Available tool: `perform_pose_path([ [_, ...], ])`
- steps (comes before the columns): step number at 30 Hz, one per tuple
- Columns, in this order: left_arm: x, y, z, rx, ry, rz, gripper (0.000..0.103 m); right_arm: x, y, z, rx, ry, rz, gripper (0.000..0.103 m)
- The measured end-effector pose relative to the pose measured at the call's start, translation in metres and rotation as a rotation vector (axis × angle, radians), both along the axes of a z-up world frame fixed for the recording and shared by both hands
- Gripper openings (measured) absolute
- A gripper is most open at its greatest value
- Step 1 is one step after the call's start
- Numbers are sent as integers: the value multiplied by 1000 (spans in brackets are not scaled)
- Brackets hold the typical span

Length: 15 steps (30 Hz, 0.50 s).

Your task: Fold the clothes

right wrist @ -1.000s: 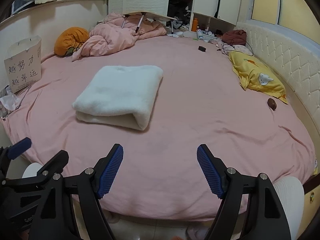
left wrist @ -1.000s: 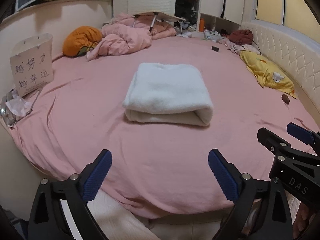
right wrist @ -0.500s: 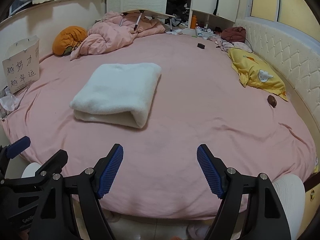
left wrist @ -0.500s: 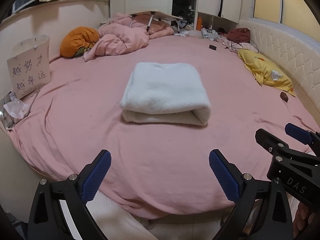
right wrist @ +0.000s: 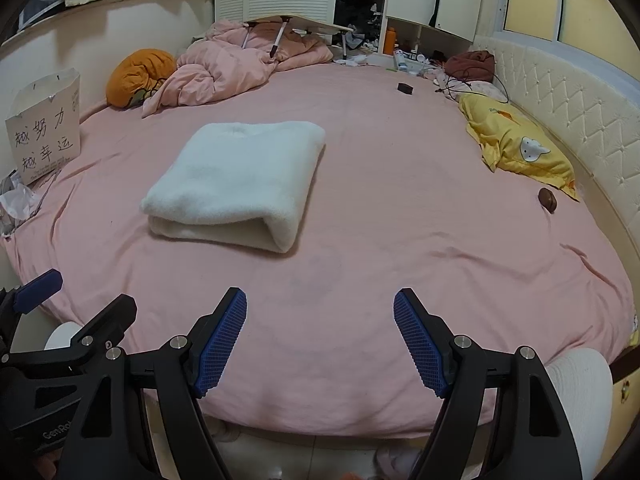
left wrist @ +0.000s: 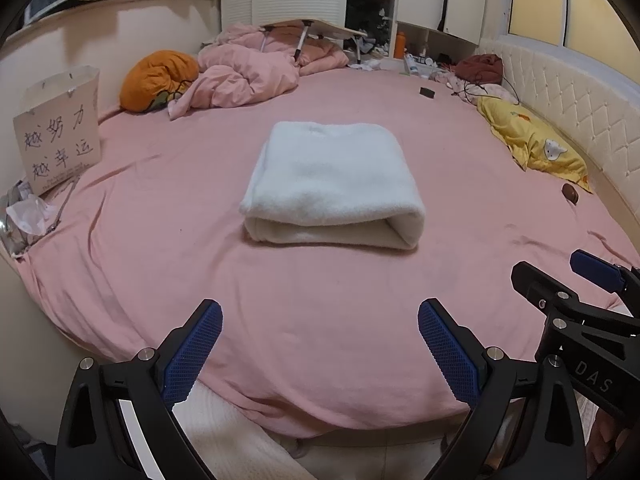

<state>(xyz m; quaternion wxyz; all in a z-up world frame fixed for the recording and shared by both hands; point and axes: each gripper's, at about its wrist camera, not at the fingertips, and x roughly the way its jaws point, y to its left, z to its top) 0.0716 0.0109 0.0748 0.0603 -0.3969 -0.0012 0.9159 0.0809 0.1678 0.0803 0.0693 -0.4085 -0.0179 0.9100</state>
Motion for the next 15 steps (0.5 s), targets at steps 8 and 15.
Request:
perform_pose_path([
  [8, 0, 2, 0, 0, 2, 0, 99, -1, 2, -1, -8, -1, -2, 76],
  [15, 5, 4, 4, -4, 51, 13, 99, -2, 3, -1, -9, 2, -9, 76],
])
